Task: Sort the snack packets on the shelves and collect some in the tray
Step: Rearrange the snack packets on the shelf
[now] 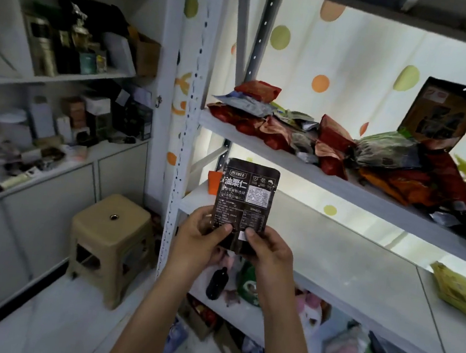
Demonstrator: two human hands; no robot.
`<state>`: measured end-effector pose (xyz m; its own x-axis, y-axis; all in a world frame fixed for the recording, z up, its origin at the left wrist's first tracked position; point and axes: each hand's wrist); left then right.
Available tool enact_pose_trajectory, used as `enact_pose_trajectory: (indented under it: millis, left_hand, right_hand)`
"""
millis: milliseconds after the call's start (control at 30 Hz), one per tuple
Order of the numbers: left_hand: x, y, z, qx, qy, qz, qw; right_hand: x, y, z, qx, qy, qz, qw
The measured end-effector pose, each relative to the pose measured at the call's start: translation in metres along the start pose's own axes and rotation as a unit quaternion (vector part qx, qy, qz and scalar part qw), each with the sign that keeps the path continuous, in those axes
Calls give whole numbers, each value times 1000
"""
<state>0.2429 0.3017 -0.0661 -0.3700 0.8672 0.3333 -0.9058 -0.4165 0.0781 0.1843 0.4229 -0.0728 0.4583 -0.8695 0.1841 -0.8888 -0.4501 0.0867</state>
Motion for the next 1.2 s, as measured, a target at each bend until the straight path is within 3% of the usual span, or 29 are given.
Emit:
enact_pose_trajectory:
  millis: [133,400,500,700,833,1000,1200]
  left_hand:
    - [-16,-9,-12,24,80,53,995]
    - [-35,-24,-20,-3,131,-63,989]
    - [-37,-31,-20,-2,142,-128,981]
    - [-38,-32,-16,-21,94,-157,983]
    - [-38,-30,-19,-58,50,-145,986]
    - [-32,-26,-31,-56,47,-94,993]
    - [-17,-24,-42,-54,65,-100,991]
  right_hand:
    - [15,-16,22,14,-11,22,1000]
    - [22,-37,27,61,-22,54,996]
    - [31,-35,13,46,-21,15,999]
    - [39,-39,16,-20,-27,4,999]
    - [28,-33,36,-84,-121,35,988]
    - [18,-36,48,-90,-201,34,975]
    - [3,-41,48,-81,-225,45,970]
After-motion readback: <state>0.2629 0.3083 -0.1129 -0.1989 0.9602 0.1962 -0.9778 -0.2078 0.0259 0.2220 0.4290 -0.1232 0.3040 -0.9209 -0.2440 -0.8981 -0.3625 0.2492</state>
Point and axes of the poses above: each hand's wrist, its own y-axis towards the middle knuckle, its own x-axis out of the palm, z = x × y, and after that the axes turned 10 degrees about -z, right-handed
